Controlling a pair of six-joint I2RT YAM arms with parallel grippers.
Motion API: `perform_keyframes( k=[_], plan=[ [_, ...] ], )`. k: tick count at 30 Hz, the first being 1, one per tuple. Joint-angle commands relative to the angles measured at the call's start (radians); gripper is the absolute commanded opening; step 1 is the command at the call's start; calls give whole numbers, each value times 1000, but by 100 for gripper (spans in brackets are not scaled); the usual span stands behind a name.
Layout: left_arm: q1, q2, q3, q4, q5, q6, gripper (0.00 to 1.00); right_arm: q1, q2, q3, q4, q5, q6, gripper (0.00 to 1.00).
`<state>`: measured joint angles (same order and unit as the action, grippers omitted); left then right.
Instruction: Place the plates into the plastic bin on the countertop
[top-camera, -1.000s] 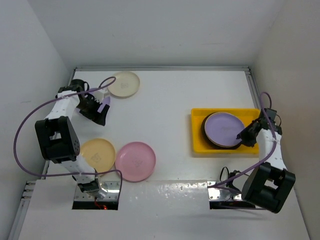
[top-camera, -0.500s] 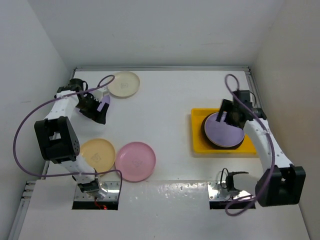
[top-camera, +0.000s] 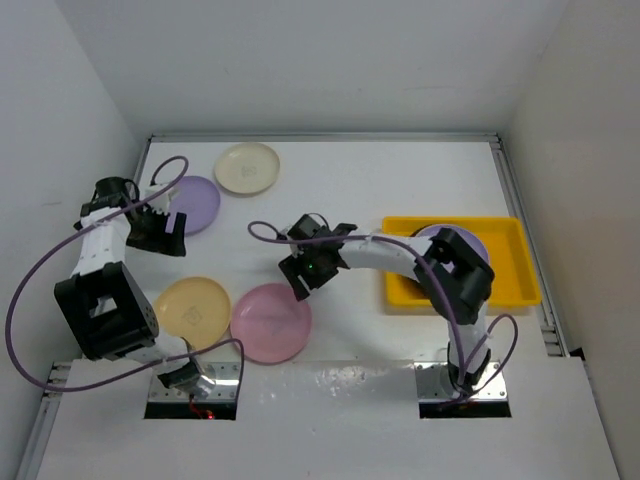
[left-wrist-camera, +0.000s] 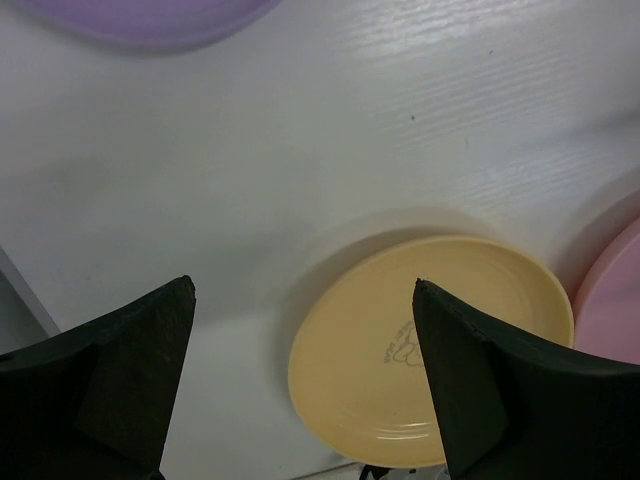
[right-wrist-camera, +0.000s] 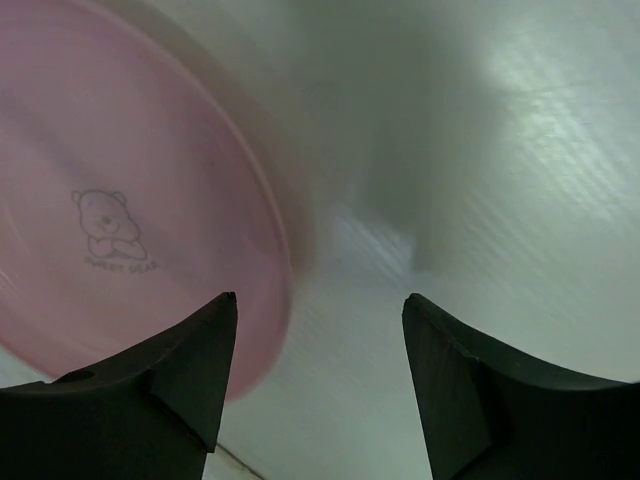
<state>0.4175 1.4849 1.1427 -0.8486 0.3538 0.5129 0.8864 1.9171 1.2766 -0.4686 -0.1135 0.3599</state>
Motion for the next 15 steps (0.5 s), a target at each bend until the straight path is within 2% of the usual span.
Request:
perform_keyframes(
  k=[1, 2, 5, 6, 8, 11, 12, 14, 15],
  plan=[
    [43, -58, -46, 22, 1, -7, 91, 26, 16, 41, 84, -61, 17, 66],
    [58, -72, -55, 22, 1, 2, 91, 42, 52, 46, 78, -58, 22, 63],
    [84, -97, -83, 22, 10, 12, 91, 88, 88, 32, 87, 30, 42, 42],
    [84, -97, -83, 22, 10, 12, 91, 95, 89, 32, 87, 69, 50, 21],
    [84, -106, -92, 22, 10, 22, 91, 88, 85, 40, 50, 107, 89, 0],
    [93, -106, -83, 22, 20, 22, 91, 30, -34, -3, 28, 205, 140, 0],
    [93, -94, -69, 22, 20, 22, 91, -39, -93, -14, 19, 202, 148, 0],
    [93, -80, -40, 22, 56, 22, 91, -98, -188, -48, 4, 170, 194, 0],
    [93, -65, -29, 22, 56, 22, 91, -197, -260, -57, -25, 160, 203, 0]
  ],
)
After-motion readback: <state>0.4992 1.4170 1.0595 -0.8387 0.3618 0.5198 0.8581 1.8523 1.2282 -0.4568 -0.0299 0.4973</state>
